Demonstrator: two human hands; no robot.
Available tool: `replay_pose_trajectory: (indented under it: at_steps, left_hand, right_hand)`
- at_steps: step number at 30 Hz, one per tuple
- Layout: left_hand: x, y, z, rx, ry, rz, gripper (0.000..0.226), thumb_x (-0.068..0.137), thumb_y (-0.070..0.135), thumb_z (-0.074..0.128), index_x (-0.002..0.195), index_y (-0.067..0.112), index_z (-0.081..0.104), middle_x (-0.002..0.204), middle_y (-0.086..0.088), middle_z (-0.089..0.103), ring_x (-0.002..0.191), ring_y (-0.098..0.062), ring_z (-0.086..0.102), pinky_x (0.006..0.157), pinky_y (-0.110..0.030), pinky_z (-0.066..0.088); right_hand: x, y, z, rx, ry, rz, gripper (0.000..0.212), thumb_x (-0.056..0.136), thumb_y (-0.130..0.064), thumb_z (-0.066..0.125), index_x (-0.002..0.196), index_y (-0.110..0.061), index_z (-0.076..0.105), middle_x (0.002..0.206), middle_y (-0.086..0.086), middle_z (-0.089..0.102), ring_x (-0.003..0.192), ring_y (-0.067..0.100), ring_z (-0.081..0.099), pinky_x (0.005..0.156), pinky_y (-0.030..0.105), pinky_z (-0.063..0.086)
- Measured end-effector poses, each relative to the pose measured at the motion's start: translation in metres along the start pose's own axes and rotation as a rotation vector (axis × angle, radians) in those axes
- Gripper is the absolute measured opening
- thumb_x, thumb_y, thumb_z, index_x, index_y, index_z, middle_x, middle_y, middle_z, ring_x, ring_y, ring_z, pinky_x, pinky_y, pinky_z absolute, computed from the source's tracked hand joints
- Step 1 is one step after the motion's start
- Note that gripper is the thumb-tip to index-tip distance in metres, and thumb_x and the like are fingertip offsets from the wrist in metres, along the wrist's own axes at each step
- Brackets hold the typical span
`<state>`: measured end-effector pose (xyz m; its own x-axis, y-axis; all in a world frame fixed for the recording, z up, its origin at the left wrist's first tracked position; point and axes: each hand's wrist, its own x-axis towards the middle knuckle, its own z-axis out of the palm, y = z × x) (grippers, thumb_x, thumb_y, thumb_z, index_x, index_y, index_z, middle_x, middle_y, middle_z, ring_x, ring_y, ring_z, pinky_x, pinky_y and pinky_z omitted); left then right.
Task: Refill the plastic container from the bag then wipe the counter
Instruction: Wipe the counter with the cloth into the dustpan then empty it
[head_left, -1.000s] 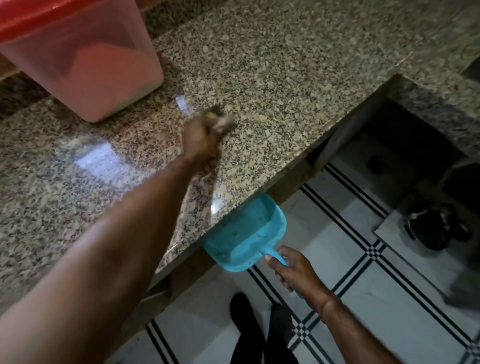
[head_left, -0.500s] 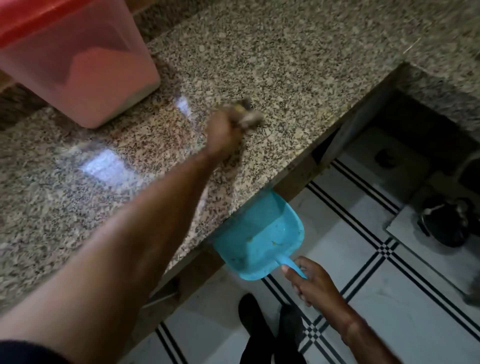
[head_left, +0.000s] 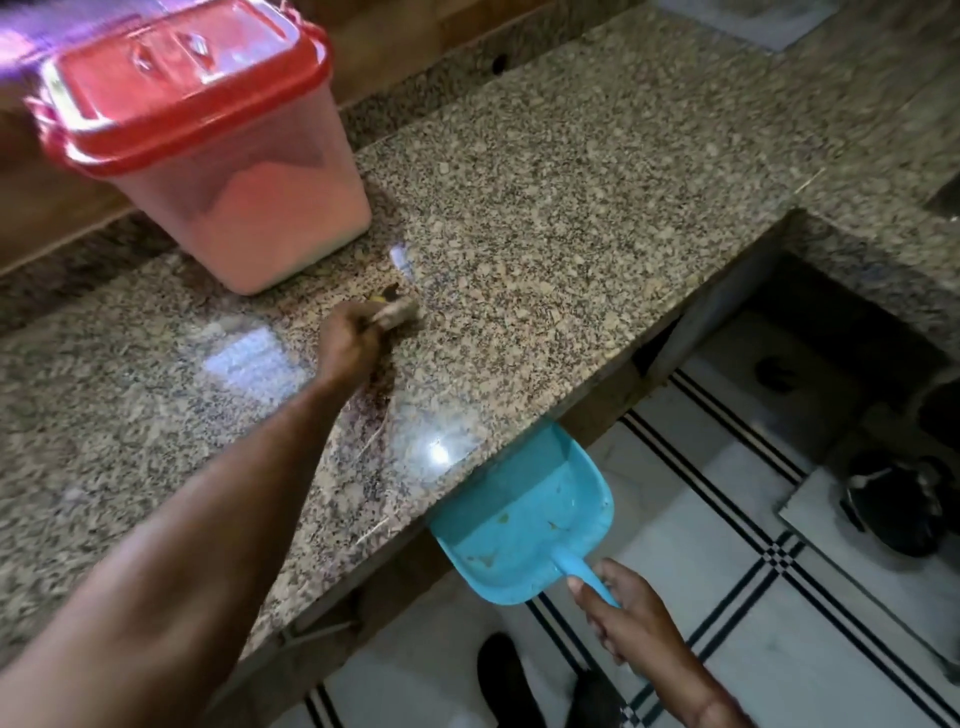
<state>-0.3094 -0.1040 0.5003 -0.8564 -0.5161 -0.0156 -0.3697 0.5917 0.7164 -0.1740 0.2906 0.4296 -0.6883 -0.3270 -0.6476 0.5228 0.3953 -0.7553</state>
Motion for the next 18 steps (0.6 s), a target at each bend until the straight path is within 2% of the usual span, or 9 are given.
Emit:
replay_pose_trajectory:
  at_steps: [1,3,4,6,10,12,14,16,18]
  left_hand:
    - [-0.001,0.004,0.003,0.002,-0.009,0.032,0.009,0.098,0.03,0.068,0.095,0.029,0.077,0.094,0.003,0.074,0.071,-0.01,0.067,0.047,-0.018,0.044]
    - [-0.013,0.023,0.024,-0.039,-0.123,0.172,0.022,0.095,0.041,0.07,0.1,0.022,0.08,0.102,0.015,0.068,0.08,0.011,0.062,0.056,-0.007,0.046]
    - [-0.023,0.032,0.036,-0.054,-0.192,0.235,0.025,0.094,0.043,0.07,0.101,0.021,0.08,0.107,0.018,0.066,0.085,0.017,0.059,0.062,-0.006,0.049]
    - [-0.039,0.04,0.059,-0.002,-0.294,0.336,0.024,0.093,0.045,0.07,0.102,0.024,0.08,0.11,0.017,0.066,0.092,0.01,0.061,0.069,-0.011,0.052]
    - [-0.076,0.01,0.052,0.111,-0.326,0.376,0.017,0.097,0.023,0.067,0.107,0.015,0.078,0.098,0.01,0.063,0.086,-0.006,0.057,0.072,-0.016,0.044]
    - [-0.095,-0.004,0.034,0.124,-0.375,0.318,0.015,0.098,0.017,0.064,0.106,0.015,0.076,0.101,0.004,0.064,0.087,-0.008,0.06,0.069,-0.017,0.05]
    - [-0.104,-0.002,0.012,-0.047,-0.334,0.146,0.012,0.1,0.015,0.061,0.102,0.015,0.073,0.107,-0.004,0.065,0.088,-0.015,0.065,0.062,-0.023,0.058]
    - [-0.093,0.004,-0.011,-0.304,-0.17,-0.026,0.011,0.102,0.015,0.058,0.098,0.012,0.069,0.104,-0.009,0.065,0.085,-0.019,0.068,0.058,-0.022,0.058]
    - [-0.074,0.009,-0.033,-0.367,0.019,-0.117,0.013,0.102,0.016,0.06,0.101,0.007,0.069,0.097,-0.005,0.066,0.08,-0.012,0.068,0.056,-0.015,0.054]
  right_hand:
    - [0.001,0.001,0.0,0.0,-0.001,0.003,0.029,0.098,-0.036,0.068,0.084,-0.015,0.055,0.061,0.0,0.047,0.047,0.01,0.038,0.044,0.023,0.031]
    - [0.004,0.005,0.002,-0.001,-0.022,0.019,0.032,0.098,-0.039,0.068,0.089,-0.011,0.055,0.062,0.002,0.046,0.048,0.012,0.035,0.045,0.025,0.029]
    - [0.006,0.007,0.004,-0.005,-0.038,0.026,0.034,0.098,-0.04,0.067,0.092,-0.009,0.055,0.063,0.003,0.046,0.049,0.013,0.034,0.046,0.026,0.028]
    - [0.007,0.01,0.006,-0.004,-0.05,0.038,0.039,0.098,-0.042,0.067,0.095,-0.005,0.053,0.065,0.005,0.044,0.049,0.014,0.033,0.046,0.026,0.027]
    - [0.002,0.014,0.006,-0.031,-0.077,0.032,0.046,0.097,-0.041,0.068,0.098,0.001,0.049,0.066,0.007,0.044,0.049,0.013,0.033,0.045,0.025,0.028]
    - [-0.001,0.016,0.001,-0.035,-0.087,0.027,0.048,0.096,-0.045,0.069,0.098,-0.001,0.051,0.065,0.006,0.045,0.05,0.013,0.034,0.046,0.025,0.028]
    - [-0.005,0.016,-0.002,-0.053,-0.099,0.017,0.049,0.093,-0.05,0.07,0.098,-0.004,0.053,0.065,0.005,0.046,0.051,0.014,0.035,0.047,0.025,0.028]
    - [-0.006,0.017,-0.002,-0.067,-0.12,-0.002,0.054,0.091,-0.054,0.071,0.099,-0.004,0.053,0.066,0.005,0.047,0.053,0.015,0.035,0.046,0.026,0.028]
    - [-0.006,0.02,-0.001,-0.08,-0.137,-0.02,0.057,0.09,-0.056,0.07,0.1,-0.003,0.053,0.065,0.004,0.048,0.053,0.016,0.035,0.047,0.026,0.028]
